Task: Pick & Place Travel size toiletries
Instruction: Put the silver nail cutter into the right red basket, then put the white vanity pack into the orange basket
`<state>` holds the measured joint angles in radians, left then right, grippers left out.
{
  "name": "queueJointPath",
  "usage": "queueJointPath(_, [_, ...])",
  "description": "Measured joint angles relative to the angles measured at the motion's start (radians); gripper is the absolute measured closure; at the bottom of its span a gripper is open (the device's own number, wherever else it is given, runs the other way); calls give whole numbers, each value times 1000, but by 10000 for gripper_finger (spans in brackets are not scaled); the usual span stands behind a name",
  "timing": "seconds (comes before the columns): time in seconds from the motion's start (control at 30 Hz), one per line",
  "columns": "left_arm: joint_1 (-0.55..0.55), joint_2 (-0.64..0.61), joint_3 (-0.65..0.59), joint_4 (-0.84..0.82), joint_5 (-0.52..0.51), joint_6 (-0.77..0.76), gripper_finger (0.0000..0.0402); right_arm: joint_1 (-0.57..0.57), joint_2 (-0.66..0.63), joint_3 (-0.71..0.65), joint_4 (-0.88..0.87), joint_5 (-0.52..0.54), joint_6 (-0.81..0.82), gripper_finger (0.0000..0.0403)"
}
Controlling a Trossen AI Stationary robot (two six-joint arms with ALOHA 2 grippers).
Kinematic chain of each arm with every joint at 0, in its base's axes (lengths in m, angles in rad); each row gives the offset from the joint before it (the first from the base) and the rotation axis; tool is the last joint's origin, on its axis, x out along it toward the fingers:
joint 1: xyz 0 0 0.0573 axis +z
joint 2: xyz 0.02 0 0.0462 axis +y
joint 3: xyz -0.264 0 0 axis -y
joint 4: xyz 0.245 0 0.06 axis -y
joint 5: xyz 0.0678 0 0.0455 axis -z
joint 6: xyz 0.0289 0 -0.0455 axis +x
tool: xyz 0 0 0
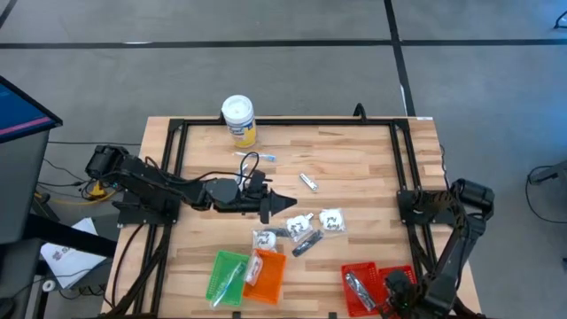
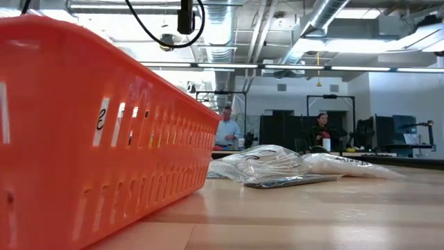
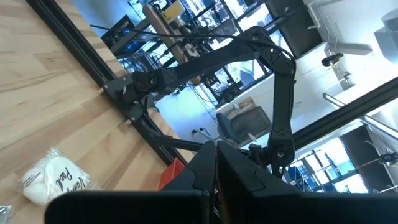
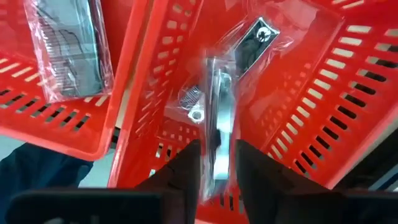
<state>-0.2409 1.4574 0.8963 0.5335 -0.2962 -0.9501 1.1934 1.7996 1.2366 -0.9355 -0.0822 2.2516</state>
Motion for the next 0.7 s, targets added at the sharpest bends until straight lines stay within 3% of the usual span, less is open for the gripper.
queueJointPath(0.37, [-3,0,0,0,5,2,394,-16,0,102,-132,0,-97,220])
queueJointPath(0.53, [-3,0,0,0,4,7,394,-56,-1,218,-337,30,-224,210])
queueJointPath(0.7, [-2,0,0,0,8,10,394,-113,-2,337,-515,167,-357,220])
